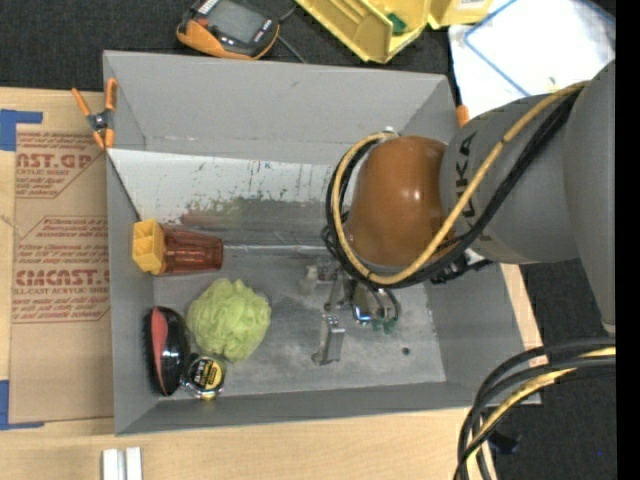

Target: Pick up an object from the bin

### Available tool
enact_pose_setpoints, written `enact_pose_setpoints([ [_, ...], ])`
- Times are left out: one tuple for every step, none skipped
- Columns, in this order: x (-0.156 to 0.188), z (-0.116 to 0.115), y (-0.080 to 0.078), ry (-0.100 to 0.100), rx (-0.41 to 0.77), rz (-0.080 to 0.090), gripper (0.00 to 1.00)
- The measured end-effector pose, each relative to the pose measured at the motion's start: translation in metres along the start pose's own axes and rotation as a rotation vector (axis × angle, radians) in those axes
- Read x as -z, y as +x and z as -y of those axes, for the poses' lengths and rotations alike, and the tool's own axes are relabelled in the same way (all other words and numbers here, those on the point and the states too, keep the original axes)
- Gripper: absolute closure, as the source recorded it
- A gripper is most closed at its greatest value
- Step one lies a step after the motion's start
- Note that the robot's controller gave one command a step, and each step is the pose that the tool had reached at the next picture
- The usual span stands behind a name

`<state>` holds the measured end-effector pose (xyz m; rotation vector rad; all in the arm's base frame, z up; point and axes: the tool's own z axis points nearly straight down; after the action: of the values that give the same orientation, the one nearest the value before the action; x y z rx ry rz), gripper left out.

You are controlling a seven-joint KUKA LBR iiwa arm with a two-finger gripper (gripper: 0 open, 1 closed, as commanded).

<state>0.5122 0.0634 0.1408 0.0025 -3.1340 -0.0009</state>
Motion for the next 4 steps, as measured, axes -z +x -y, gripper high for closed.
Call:
enact_pose_setpoints([
  [0.004, 0.000, -0.002, -0.001, -0.001, 0.008, 0.00],
  [-0.072, -0.108, 0.017, 0.003, 0.228, 0.012, 0.00],
  [-0.036, -0.129, -0.008, 0.000, -0.065, 0.015, 0.00],
  [-0.041, -0.139, -0.031, 0.003, 0.031, 0.012, 0.00],
])
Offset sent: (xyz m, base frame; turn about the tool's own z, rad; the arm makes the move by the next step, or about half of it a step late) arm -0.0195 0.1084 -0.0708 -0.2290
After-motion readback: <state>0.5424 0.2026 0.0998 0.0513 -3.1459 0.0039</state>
